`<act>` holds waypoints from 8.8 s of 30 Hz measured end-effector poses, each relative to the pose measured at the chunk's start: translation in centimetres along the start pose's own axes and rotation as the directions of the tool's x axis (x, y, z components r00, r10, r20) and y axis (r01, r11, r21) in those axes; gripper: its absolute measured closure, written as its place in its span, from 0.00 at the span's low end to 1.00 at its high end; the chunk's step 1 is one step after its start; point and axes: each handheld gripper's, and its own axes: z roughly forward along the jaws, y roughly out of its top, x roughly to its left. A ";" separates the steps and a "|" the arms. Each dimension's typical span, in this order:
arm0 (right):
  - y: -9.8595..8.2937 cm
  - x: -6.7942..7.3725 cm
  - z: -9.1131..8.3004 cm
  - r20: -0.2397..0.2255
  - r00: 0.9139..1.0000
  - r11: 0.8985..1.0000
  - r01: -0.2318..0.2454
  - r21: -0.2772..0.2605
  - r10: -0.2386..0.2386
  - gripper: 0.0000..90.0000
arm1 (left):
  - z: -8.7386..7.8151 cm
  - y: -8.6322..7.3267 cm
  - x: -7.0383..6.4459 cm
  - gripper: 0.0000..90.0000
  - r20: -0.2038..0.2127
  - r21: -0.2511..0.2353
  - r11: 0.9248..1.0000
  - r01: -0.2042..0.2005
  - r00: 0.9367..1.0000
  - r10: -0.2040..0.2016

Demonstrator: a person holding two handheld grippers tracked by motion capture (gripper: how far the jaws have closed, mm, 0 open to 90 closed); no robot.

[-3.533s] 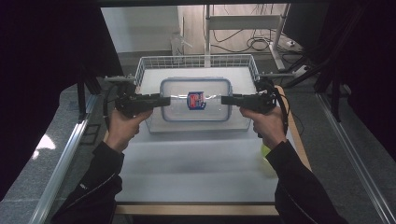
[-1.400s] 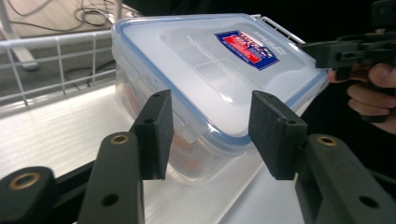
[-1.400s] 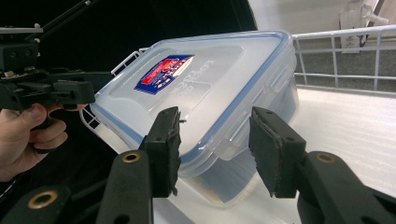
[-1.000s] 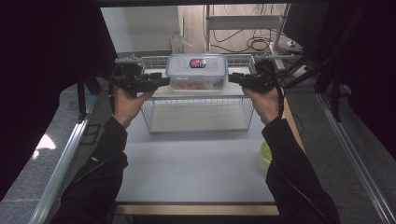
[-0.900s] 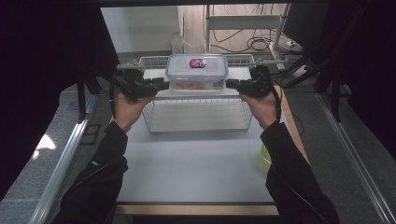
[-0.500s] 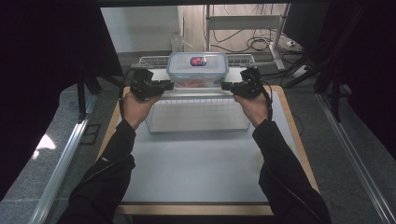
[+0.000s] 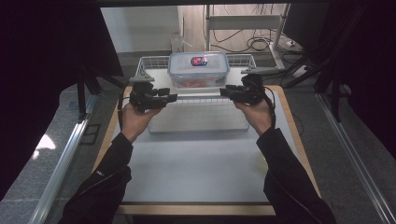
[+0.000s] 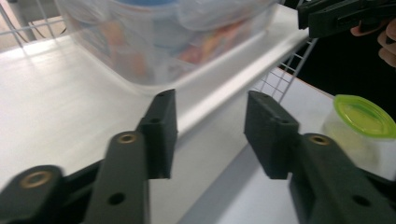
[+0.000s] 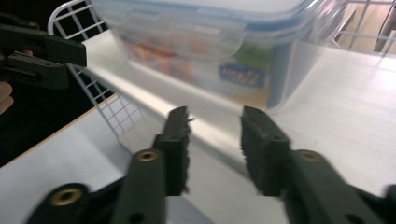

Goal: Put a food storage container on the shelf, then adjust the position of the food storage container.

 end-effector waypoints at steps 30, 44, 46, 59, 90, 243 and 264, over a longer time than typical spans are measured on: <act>-9.6 4.4 -1.9 0.001 0.991 0.987 0.130 0.089 -0.131 0.05 | -1.9 -8.9 -6.4 0.05 -0.001 0.023 0.997 -0.079 0.997 0.079; -14.3 5.0 -3.7 -0.027 0.998 0.992 0.066 0.107 -0.063 0.03 | -1.8 -14.7 -9.1 0.01 0.040 0.060 0.990 -0.128 0.991 0.125; -15.1 5.2 -3.8 -0.036 0.998 0.993 0.061 0.106 -0.057 0.04 | -1.8 -15.8 -9.3 0.01 0.036 0.072 0.989 -0.131 0.991 0.129; -19.4 6.3 -2.9 0.028 0.993 0.972 0.104 0.213 -0.112 0.03 | -2.0 -19.2 -9.4 0.00 -0.025 0.140 0.978 -0.155 0.987 0.160; -18.0 -1.8 -11.9 0.415 0.909 0.992 -0.083 0.099 0.034 1.00 | -2.2 -19.4 -8.9 0.02 -0.038 0.139 0.982 -0.126 0.990 0.133; -19.7 12.2 4.7 -0.179 0.982 0.896 0.134 0.423 -0.062 1.00 | -1.4 -19.5 -9.1 0.04 -0.034 0.213 0.967 -0.140 0.988 0.150; -19.8 7.2 -1.6 -0.078 0.988 0.929 0.149 0.338 -0.130 0.35 | -1.9 -19.6 -8.1 0.03 -0.054 0.238 0.960 -0.144 0.985 0.161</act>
